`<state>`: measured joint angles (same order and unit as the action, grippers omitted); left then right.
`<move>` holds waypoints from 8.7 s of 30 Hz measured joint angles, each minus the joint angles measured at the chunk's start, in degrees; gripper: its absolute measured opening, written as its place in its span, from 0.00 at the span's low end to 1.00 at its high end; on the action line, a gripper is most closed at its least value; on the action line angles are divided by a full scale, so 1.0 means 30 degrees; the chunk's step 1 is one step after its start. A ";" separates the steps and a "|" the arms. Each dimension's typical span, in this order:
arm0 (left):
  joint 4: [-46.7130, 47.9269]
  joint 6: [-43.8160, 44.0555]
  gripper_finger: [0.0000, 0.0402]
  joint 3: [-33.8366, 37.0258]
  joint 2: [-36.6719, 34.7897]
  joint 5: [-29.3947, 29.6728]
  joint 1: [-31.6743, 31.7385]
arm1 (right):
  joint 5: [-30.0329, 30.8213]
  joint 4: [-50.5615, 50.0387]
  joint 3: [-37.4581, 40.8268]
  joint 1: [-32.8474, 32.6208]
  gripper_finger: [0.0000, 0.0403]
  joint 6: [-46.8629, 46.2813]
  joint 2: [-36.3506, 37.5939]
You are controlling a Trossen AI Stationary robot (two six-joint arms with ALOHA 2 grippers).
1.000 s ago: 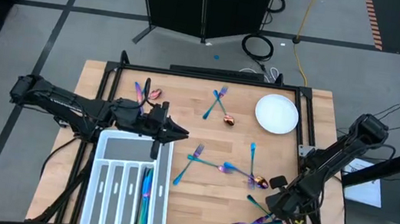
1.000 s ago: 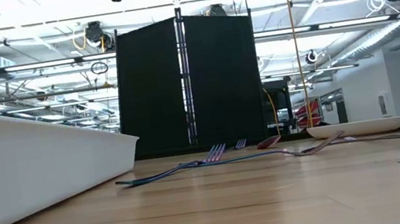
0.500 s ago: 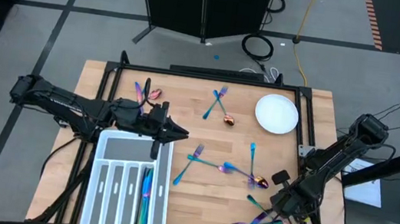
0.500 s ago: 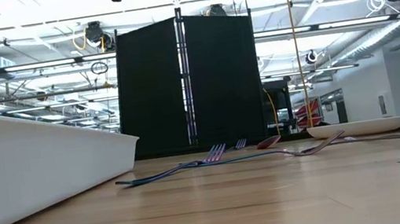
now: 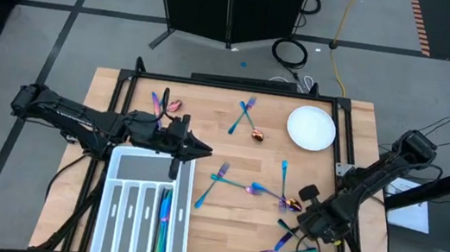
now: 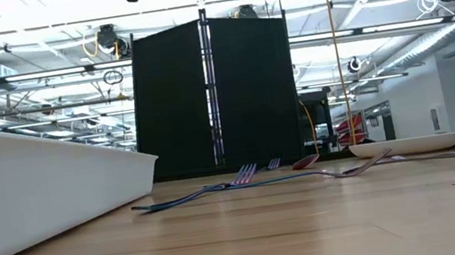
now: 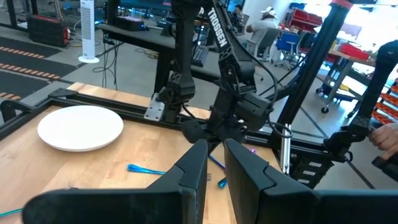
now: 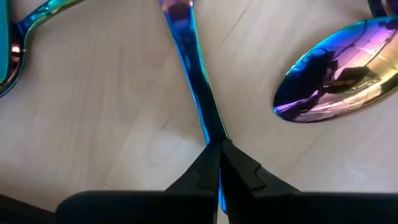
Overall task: Sort silverware
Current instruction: Put the bottom iridescent knife into the cutlery tray
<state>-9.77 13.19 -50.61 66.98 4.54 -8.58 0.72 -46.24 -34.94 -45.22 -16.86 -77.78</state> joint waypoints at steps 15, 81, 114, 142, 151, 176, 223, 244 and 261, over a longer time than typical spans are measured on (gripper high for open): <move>-0.0005 0.0517 0.14 0.0000 0.0000 -0.0052 -0.0449 | 0.1373 0.4206 0.0016 0.3588 0.00 -0.4926 -0.0014; -0.5521 -0.1047 0.14 -0.3271 1.4481 0.2501 -0.3733 | 0.6548 0.4270 -0.0757 0.1248 0.00 -2.2507 -0.1147; -0.5661 -0.1574 0.14 -0.3504 1.4906 0.2067 -0.2782 | 0.6951 0.7856 -0.1944 0.1015 0.00 -2.1221 -0.3496; -0.7310 -0.1704 0.39 -0.3490 1.6859 0.1688 -0.2937 | 0.6872 0.8394 -0.1966 0.0585 0.00 -2.1283 -0.4327; -0.6774 -0.1350 0.39 -0.3497 1.7282 0.0733 -0.2937 | 0.6056 0.8517 -0.2046 0.0605 0.00 -2.2312 -0.5161; -0.5165 -0.6467 0.55 -0.8676 2.0473 0.0549 -0.2937 | 0.5097 0.8888 -0.1981 0.0544 0.00 -2.2523 -0.5398; 0.2079 -0.3526 0.30 -1.0076 2.1165 -0.1494 -0.2129 | 0.5324 0.9318 -0.1930 0.0534 0.00 -2.1545 -0.5412; 0.2137 -0.4008 0.07 -1.0581 2.1128 -0.1654 -0.2005 | 0.8225 0.8654 -0.2156 0.0534 0.00 -1.9068 -0.2264; 0.3363 -0.4517 0.06 -1.0921 1.9948 -0.2004 -0.2027 | 0.7855 0.7158 -0.2015 0.0549 0.00 -1.9576 -0.3299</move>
<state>0.32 -0.36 -83.37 126.82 -1.48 -14.66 24.28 -24.76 -40.99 -43.57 -75.59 -87.68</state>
